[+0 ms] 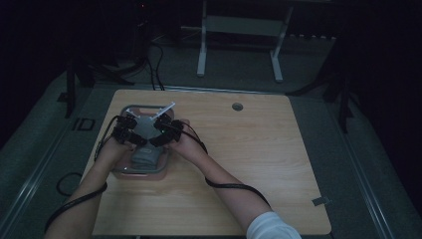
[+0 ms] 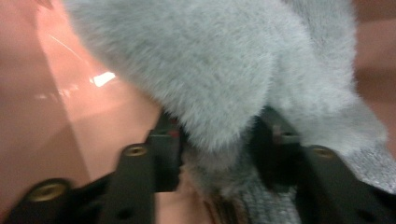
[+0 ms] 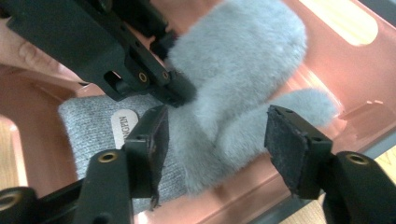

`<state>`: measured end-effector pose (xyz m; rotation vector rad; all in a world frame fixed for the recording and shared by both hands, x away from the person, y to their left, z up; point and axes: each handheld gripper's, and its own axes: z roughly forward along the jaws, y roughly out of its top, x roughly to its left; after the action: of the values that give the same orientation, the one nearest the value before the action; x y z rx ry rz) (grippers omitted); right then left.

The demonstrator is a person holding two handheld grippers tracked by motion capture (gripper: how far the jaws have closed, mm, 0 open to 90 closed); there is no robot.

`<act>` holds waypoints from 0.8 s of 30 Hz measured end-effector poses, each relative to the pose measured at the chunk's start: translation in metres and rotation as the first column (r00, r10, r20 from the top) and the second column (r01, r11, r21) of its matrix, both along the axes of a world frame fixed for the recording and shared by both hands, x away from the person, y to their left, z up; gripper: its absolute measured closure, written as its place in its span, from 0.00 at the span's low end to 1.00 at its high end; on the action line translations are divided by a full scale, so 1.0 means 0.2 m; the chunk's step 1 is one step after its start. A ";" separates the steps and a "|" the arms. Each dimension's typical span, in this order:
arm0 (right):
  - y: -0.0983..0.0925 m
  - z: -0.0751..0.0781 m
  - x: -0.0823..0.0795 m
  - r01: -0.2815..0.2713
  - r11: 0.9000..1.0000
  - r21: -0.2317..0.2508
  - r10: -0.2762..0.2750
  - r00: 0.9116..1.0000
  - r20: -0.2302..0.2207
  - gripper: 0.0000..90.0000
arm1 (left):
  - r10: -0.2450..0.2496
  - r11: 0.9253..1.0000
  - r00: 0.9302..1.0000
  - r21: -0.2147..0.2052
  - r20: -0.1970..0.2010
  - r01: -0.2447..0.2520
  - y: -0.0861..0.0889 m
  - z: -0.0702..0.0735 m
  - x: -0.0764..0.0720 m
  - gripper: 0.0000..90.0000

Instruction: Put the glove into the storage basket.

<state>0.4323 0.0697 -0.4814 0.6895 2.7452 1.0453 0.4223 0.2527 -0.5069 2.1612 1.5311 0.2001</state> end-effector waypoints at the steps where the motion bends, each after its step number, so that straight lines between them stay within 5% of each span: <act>1: -0.01 0.00 0.00 -0.013 1.000 0.012 0.013 1.000 -0.011 0.36 | 0.012 1.000 1.000 -0.009 0.024 -0.012 0.01 0.01 -0.01 0.48; 4: -0.04 0.01 0.01 -0.031 0.999 0.043 0.032 0.999 -0.030 0.24 | 0.028 0.999 0.996 -0.036 0.079 -0.025 0.02 0.06 -0.04 0.38; 5: -0.05 0.02 0.01 -0.038 0.998 0.056 0.040 0.999 -0.032 0.22 | 0.027 0.999 0.995 -0.045 0.093 -0.023 0.02 0.08 -0.06 0.27; 8: -0.06 0.02 0.00 -0.082 0.994 0.076 0.082 0.997 0.007 0.19 | 0.014 0.996 0.989 -0.091 0.148 -0.001 0.02 0.11 -0.10 0.23; 11: -0.09 0.03 -0.02 -0.141 0.986 0.084 0.138 0.990 0.037 0.18 | 0.021 0.997 0.970 -0.082 0.241 -0.001 0.02 0.14 -0.16 0.18; 17: -0.16 0.05 -0.05 -0.185 0.971 0.148 0.179 0.983 0.051 0.18 | 0.067 0.971 0.925 -0.239 0.374 0.026 0.02 0.19 -0.30 0.17; 22: -0.21 0.07 -0.10 -0.234 0.956 0.176 0.227 0.972 0.062 0.18 | 0.013 0.965 0.900 -0.241 0.436 0.103 -0.02 0.24 -0.41 0.17; 23: -0.22 0.07 -0.13 -0.280 0.940 0.196 0.272 0.960 0.070 0.18 | -0.006 0.961 0.893 -0.245 0.450 0.130 -0.03 0.24 -0.44 0.17; 24: -0.22 0.07 -0.13 -0.280 0.940 0.196 0.272 0.960 0.070 0.18 | -0.026 0.957 0.889 -0.246 0.457 0.154 -0.04 0.25 -0.46 0.17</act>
<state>0.4072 0.0252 -0.4677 0.3016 2.7794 1.3973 0.3299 0.2451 -0.4566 1.8000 1.1153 0.4007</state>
